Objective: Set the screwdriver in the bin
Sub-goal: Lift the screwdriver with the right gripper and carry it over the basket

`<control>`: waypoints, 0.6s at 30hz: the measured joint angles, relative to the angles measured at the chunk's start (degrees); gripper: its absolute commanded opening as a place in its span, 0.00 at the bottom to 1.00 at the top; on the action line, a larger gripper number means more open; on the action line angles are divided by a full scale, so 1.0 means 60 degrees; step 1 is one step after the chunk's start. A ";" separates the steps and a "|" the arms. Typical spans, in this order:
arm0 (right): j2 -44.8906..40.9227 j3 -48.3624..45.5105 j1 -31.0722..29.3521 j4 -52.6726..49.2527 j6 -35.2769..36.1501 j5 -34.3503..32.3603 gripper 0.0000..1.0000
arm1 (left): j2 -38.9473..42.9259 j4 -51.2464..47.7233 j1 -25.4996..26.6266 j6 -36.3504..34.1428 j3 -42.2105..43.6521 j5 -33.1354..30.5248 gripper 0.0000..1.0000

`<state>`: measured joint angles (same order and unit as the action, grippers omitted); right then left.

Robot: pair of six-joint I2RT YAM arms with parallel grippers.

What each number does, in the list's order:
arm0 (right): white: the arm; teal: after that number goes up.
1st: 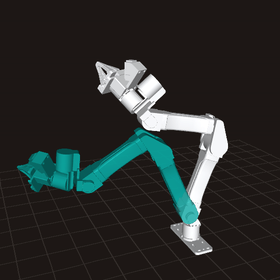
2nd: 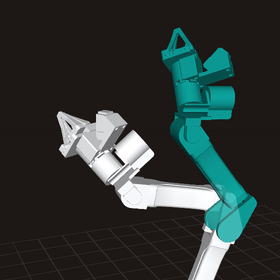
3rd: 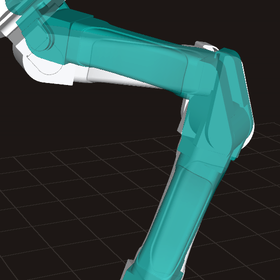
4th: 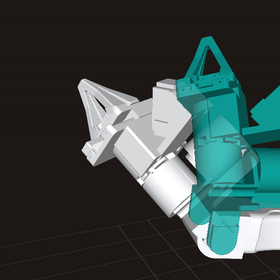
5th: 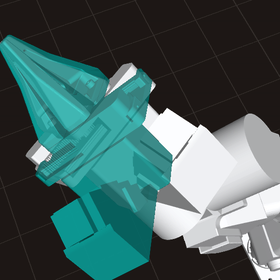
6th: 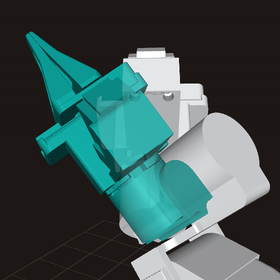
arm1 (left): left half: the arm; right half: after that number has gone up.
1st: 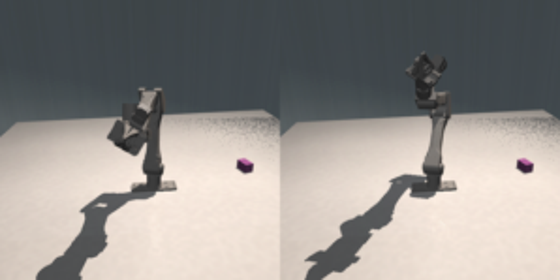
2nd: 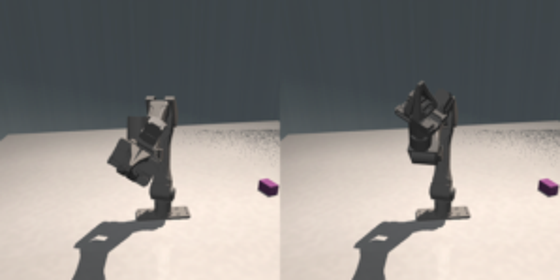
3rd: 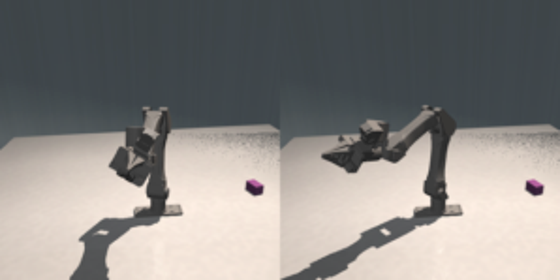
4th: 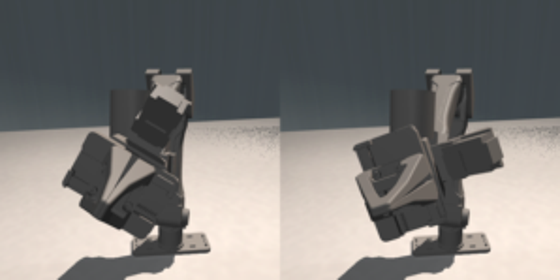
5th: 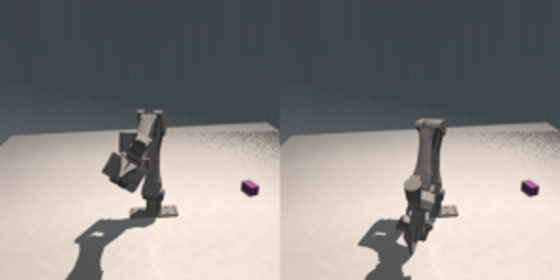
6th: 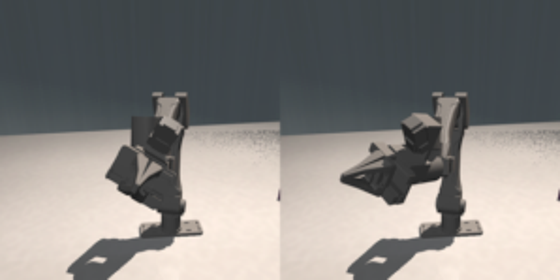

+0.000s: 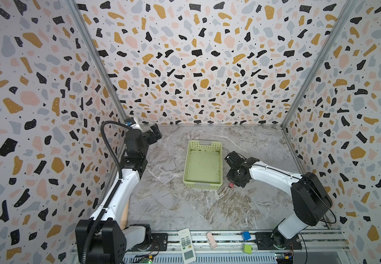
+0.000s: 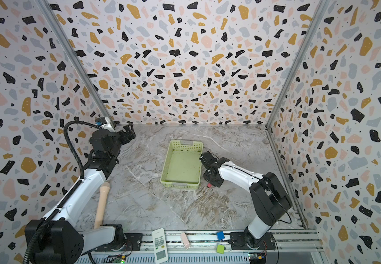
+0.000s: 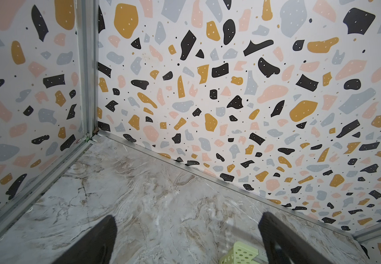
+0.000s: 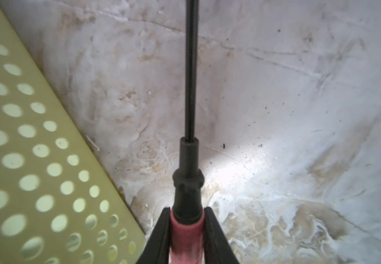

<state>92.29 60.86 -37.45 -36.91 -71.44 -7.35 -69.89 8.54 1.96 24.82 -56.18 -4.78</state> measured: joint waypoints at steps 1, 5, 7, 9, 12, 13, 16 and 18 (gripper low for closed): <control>-0.0051 0.0084 0.0000 -0.0076 0.0044 -0.0084 0.22 | -0.0004 -0.0007 0.0000 0.0000 0.0000 -0.0004 0.99; -0.0259 0.0426 0.0000 -0.0284 0.0361 -0.0441 0.22 | -0.0004 -0.0062 -0.0004 0.0000 0.0000 -0.0011 0.99; -0.0353 0.0637 0.0000 -0.0393 0.0590 -0.0557 0.22 | 0.0000 -0.0095 -0.0004 0.0000 0.0000 -0.0011 0.99; -0.0437 0.0860 -0.0007 -0.0433 0.0831 -0.0641 0.22 | 0.0000 -0.0127 -0.0004 0.0000 0.0000 -0.0011 1.00; -0.0579 0.1158 -0.0036 -0.0433 0.1184 -0.0678 0.22 | -0.0004 -0.0138 -0.0004 0.0000 0.0000 -0.0011 1.00; -0.0645 0.1235 -0.0062 -0.0419 0.1297 -0.0674 0.22 | -0.0004 -0.0138 -0.0004 0.0000 0.0000 -0.0011 1.00; -0.0801 0.1333 -0.0149 -0.0350 0.1545 -0.0670 0.22 | -0.0004 -0.0138 -0.0004 0.0000 0.0000 -0.0011 0.99; -0.0896 0.1333 -0.0233 -0.0302 0.1701 -0.0659 0.23 | -0.0004 -0.0138 -0.0004 0.0000 0.0000 -0.0011 1.00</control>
<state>86.91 68.86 -38.85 -38.72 -61.23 -11.31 -69.91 7.70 1.93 24.82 -56.18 -4.84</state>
